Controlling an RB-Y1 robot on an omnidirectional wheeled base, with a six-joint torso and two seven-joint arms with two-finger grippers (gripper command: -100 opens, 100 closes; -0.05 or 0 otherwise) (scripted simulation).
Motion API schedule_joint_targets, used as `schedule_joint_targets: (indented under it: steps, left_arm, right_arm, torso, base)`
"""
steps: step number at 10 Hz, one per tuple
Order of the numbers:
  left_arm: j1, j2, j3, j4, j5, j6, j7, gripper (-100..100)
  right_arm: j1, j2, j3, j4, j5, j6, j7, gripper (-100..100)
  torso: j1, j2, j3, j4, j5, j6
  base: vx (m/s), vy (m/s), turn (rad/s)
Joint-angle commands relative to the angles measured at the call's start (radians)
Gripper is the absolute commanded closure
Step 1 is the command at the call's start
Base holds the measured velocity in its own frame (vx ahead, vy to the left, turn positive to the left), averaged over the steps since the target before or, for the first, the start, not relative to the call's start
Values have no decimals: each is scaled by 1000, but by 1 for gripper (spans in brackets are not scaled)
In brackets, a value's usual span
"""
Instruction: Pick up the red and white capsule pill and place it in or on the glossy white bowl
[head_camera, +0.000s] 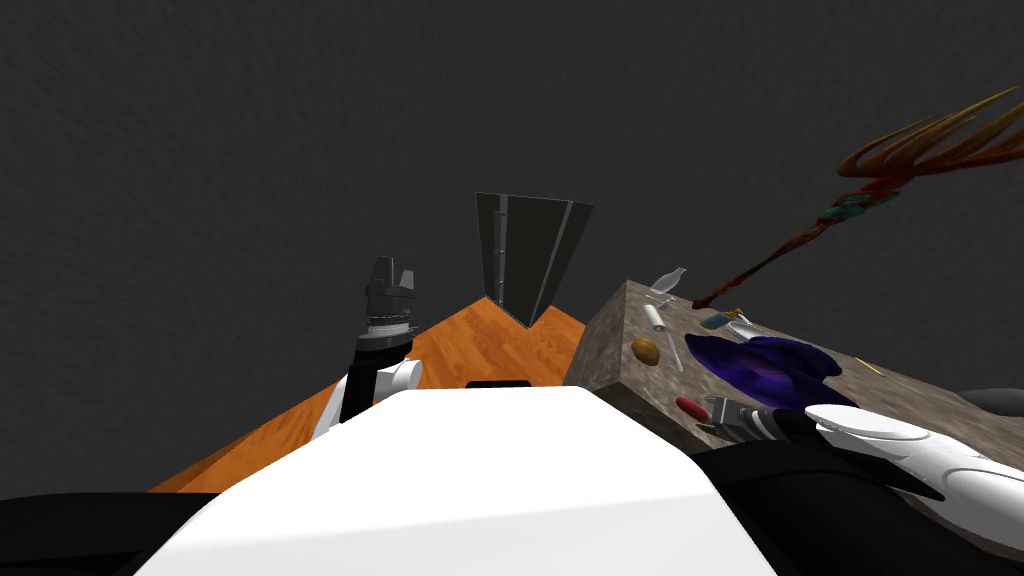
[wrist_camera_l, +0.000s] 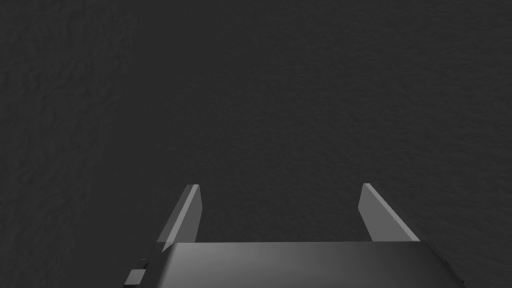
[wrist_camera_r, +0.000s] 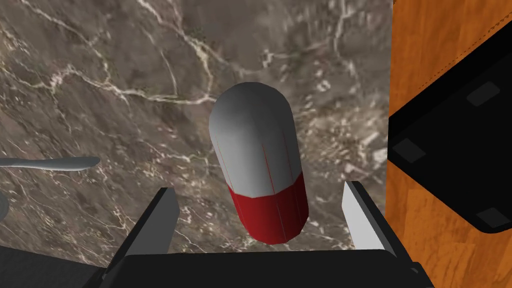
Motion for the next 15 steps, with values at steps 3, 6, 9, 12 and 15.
schedule_joint_targets:
  steps: [3,6,9,12,15]
  left_arm:
    - [0,0,0,0,0,0,0,0]
    - [0,0,0,0,0,0,0,0]
    - [0,0,0,0,0,0,0,0]
    - [0,0,0,0,0,0,0,0]
    - [0,0,0,0,0,0,0,0]
  right_arm:
    - [49,0,-7,-15,-15,-3,-2,-100]
    - [48,43,4,-8,-7,27,8,-100]
    - [42,47,8,-4,-3,27,6,100]
    - [42,46,8,-5,-2,26,7,100]
    - [51,18,-3,-14,-13,12,2,100]
  torso:
    - [3,6,3,1,1,0]
    - [3,10,6,2,1,0]
    - [3,10,5,2,1,0]
    - [3,10,6,3,1,1]
    - [3,11,6,3,1,0]
  base:
    - [67,-20,2]
    - [20,-20,52]
    - [14,-17,19]
    - [0,0,0]
    - [-8,7,-30]
